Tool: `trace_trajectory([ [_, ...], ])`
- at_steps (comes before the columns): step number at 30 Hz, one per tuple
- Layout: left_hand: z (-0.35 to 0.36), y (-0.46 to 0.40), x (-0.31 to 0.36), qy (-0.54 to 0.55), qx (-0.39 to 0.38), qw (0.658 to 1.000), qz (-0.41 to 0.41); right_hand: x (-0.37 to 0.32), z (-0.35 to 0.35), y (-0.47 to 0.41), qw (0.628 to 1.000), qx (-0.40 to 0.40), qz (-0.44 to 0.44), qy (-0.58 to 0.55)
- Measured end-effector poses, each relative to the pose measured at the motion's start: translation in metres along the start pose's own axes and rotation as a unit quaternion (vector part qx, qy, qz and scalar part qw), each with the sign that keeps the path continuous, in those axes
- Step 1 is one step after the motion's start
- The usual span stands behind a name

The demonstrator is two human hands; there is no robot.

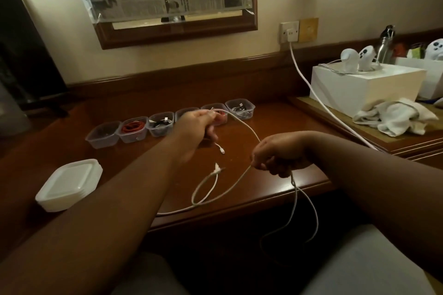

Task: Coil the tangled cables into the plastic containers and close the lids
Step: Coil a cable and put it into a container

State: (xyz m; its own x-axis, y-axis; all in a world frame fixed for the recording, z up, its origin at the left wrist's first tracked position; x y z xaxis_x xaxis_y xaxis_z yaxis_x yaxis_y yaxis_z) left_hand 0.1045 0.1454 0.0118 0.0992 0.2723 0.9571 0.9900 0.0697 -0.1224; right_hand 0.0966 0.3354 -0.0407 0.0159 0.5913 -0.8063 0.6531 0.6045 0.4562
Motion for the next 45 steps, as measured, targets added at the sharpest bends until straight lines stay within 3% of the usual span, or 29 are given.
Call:
trace_trajectory([
  [6,0.003,-0.001,0.009,0.007,-0.034,0.999,-0.011,-0.010,0.022,0.003,0.996,-0.072,0.022,0.054],
  [9,0.008,0.005,0.017,0.070,-0.052,0.995,-0.039,-0.024,0.011,0.007,0.996,0.025,-0.024,0.081],
  [13,0.009,0.006,0.025,0.141,-0.043,0.988,-0.050,-0.044,-0.007,0.016,0.983,0.138,-0.117,-0.030],
  [18,0.013,0.008,0.034,0.187,-0.050,0.981,-0.026,-0.054,-0.002,0.024,0.965,0.169,-0.155,-0.127],
  [22,0.016,0.016,0.043,0.067,-0.035,0.995,0.060,-0.067,-0.003,0.025,0.924,0.193,-0.176,-0.280],
  [25,0.017,0.023,0.051,-0.042,-0.012,0.992,0.121,-0.076,-0.003,0.025,0.896,0.231,-0.179,-0.333],
  [28,0.011,0.021,0.059,-0.212,0.076,0.942,0.249,-0.082,-0.002,0.025,0.880,0.266,-0.179,-0.350],
  [30,0.004,0.021,0.063,-0.199,0.140,0.926,0.289,-0.086,-0.001,0.026,0.863,0.272,-0.189,-0.381],
  [32,-0.001,0.022,0.063,-0.106,0.167,0.937,0.286,-0.091,0.001,0.027,0.841,0.269,-0.204,-0.424],
  [34,-0.002,0.018,0.062,-0.042,0.154,0.952,0.261,-0.093,0.004,0.026,0.841,0.269,-0.193,-0.428],
  [39,0.021,0.015,0.048,0.016,-0.086,0.981,0.171,-0.095,0.025,0.020,0.899,0.169,-0.144,-0.378],
  [42,0.020,0.018,0.041,0.080,-0.083,0.978,0.175,-0.097,0.038,0.021,0.879,0.060,-0.154,-0.448],
  [45,0.014,0.015,0.034,0.113,-0.074,0.976,0.172,-0.091,0.049,0.019,0.869,0.020,-0.161,-0.468],
])
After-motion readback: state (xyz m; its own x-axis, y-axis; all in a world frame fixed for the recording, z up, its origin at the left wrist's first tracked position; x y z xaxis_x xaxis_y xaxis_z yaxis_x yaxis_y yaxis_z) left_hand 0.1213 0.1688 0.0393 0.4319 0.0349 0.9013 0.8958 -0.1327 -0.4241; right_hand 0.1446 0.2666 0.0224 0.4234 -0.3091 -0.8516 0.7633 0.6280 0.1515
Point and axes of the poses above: each hand's wrist, its own y-axis away from the middle knuckle, its own z-axis out of the palm, x = y × z, the point moved 5 cm from there along -y, towards the middle knuckle, and after that the axes turned 7 degrees about x, right-handed, at the moved point
